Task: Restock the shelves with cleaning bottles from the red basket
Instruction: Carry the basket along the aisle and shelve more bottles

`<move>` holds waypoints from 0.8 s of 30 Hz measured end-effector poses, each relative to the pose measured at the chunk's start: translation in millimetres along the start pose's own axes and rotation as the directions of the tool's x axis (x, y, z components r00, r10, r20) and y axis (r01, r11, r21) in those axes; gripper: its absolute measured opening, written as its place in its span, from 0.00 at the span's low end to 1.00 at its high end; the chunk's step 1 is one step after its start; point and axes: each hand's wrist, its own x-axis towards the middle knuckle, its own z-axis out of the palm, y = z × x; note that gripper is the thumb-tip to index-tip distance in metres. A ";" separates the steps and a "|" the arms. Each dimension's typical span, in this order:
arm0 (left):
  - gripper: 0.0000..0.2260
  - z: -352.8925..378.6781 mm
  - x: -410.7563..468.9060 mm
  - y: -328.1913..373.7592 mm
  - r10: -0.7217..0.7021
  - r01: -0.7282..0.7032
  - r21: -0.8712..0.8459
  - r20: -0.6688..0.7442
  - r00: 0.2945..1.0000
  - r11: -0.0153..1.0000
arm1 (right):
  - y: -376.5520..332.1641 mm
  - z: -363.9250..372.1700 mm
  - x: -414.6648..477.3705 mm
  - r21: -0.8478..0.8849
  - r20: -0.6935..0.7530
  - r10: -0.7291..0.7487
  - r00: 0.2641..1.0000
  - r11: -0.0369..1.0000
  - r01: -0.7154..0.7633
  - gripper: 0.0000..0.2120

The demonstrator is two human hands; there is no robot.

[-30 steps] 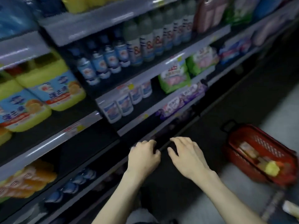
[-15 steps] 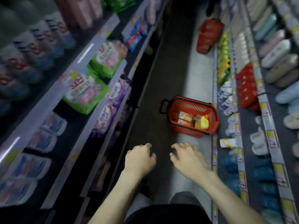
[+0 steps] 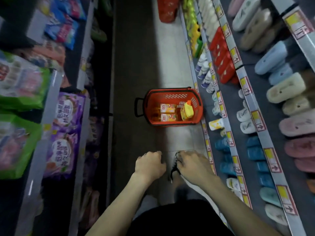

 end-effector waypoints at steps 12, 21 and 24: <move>0.20 -36.4 146.8 81.1 -0.147 0.146 0.015 0.165 0.975 0.989 | 75.1 -52.7 149.5 0.033 0.190 -0.068 0.979 0.997 0.063 0.15; 0.17 -51.7 256.6 82.2 -0.168 0.169 0.018 0.251 0.953 0.985 | 103.0 -84.3 270.2 0.065 0.238 0.012 0.971 0.997 -0.029 0.19; 0.15 -67.0 298.4 79.6 -0.139 0.132 0.044 0.246 0.959 0.990 | 112.4 -90.9 309.1 0.038 0.260 0.074 0.963 0.996 -0.087 0.20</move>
